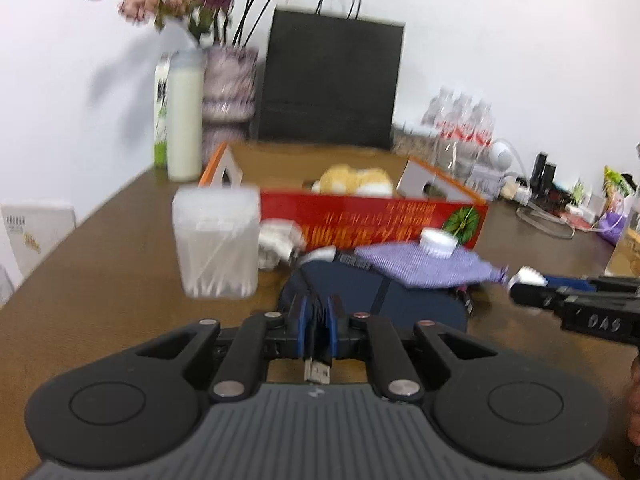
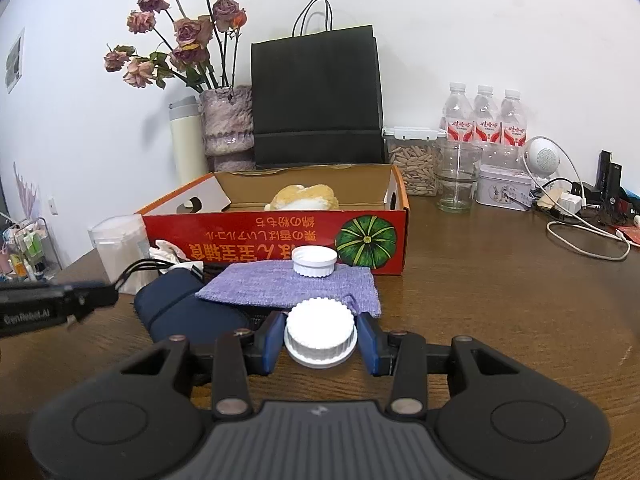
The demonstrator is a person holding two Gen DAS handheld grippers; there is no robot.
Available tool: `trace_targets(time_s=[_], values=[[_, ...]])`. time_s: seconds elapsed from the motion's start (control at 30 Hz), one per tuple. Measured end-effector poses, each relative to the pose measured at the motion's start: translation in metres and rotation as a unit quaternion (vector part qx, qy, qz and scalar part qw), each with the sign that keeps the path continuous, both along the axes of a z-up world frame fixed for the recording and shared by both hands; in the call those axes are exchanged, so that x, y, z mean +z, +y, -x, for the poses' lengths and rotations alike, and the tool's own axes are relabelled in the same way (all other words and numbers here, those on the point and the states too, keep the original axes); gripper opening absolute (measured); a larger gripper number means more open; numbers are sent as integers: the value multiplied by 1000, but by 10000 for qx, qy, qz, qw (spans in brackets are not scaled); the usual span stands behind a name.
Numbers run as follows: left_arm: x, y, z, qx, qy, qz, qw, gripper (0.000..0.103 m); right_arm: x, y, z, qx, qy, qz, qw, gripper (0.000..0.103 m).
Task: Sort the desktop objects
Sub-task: 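Lift the black cable and white cap and carry both tools over the box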
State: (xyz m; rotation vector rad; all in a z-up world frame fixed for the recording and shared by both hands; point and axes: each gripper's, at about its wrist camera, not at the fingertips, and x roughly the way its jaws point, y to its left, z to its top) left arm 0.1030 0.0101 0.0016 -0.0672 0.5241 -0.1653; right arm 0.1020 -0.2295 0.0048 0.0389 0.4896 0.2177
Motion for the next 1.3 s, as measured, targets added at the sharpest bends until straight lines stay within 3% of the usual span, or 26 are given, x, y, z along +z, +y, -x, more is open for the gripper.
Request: trace_targets(time_s=[0.2,0.4,0.6,0.7,0.87,1.03,1.3], values=[[-12,12,-11,75,542,62,9985,12,-2,-2,-3,-29,85,7,10000,39],[-4,17,-32,200,579,211,9979,27,-1,-7,-12,-81,103,119,9998,39],[5,18,-61,332,537,373,9973,30,-2,-15,-23,-163,167,88,9997,39],[2,16,-75,364,677,412,9962,27,-4,-17,-25,-146,198,37,9997,39],[-1,14,-76,252,616,516,9964,6,-7,-19,-26,-153,237,-36,9996,39],[0,13,-70,227,468,587,9969,5,-7,-16,-24,-156,176,14,9997,39],[21,8,-47,176,-92,613,9979,4,-1,-17,-21,-246,0,-16,9997,39]])
